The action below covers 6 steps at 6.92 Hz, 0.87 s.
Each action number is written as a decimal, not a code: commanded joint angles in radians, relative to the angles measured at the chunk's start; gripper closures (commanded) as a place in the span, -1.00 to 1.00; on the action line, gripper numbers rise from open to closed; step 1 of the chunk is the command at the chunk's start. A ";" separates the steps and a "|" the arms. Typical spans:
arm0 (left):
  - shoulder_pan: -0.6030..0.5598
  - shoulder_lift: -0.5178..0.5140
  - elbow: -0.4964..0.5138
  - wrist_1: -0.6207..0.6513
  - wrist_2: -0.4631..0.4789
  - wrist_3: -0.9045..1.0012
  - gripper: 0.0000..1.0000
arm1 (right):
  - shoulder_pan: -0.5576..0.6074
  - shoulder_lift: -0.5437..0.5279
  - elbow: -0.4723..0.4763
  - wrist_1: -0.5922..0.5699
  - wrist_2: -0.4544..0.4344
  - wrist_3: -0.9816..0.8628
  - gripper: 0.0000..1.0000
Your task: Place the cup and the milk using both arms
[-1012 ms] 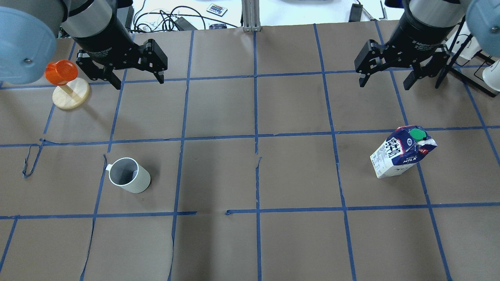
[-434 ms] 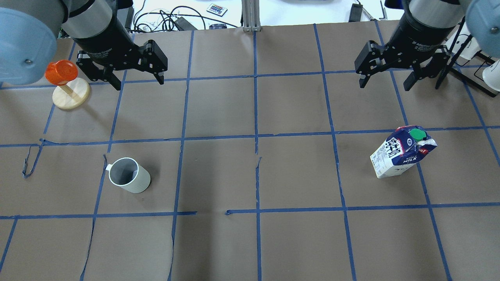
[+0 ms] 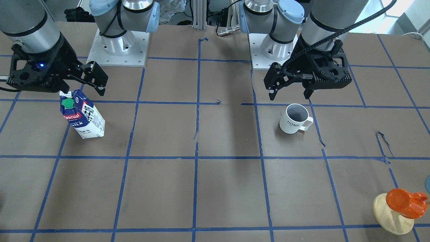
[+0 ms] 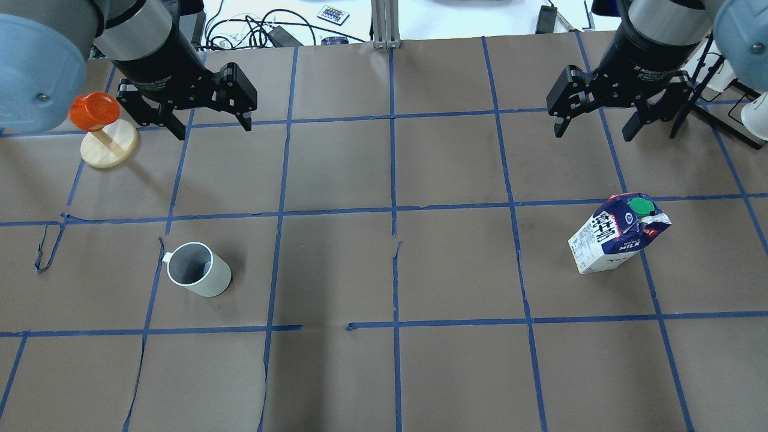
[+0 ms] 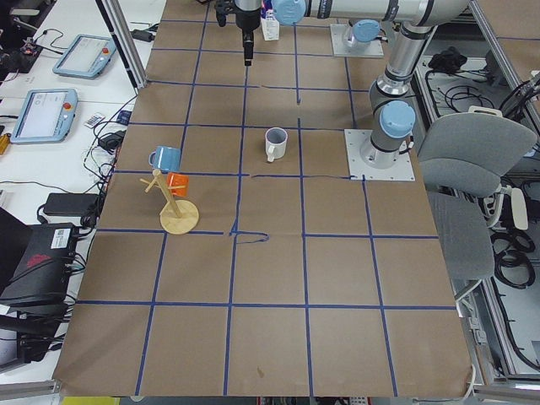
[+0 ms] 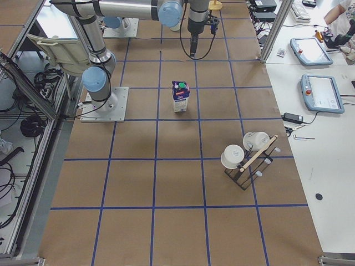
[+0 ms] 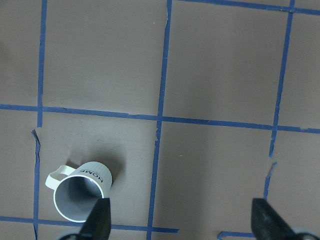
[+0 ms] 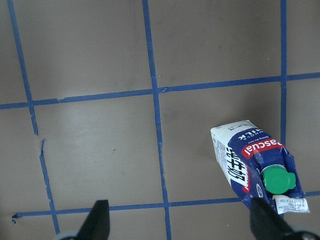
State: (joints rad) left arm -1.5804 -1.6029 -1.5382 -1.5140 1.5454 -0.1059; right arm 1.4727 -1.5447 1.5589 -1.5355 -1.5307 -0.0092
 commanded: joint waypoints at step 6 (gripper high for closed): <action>0.075 0.011 -0.216 0.012 0.001 0.072 -1.00 | 0.000 0.000 0.003 0.000 -0.020 0.002 -1.00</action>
State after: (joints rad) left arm -1.5337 -1.5780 -1.6915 -1.5223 1.5489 -0.0631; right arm 1.4726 -1.5447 1.5610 -1.5354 -1.5420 -0.0089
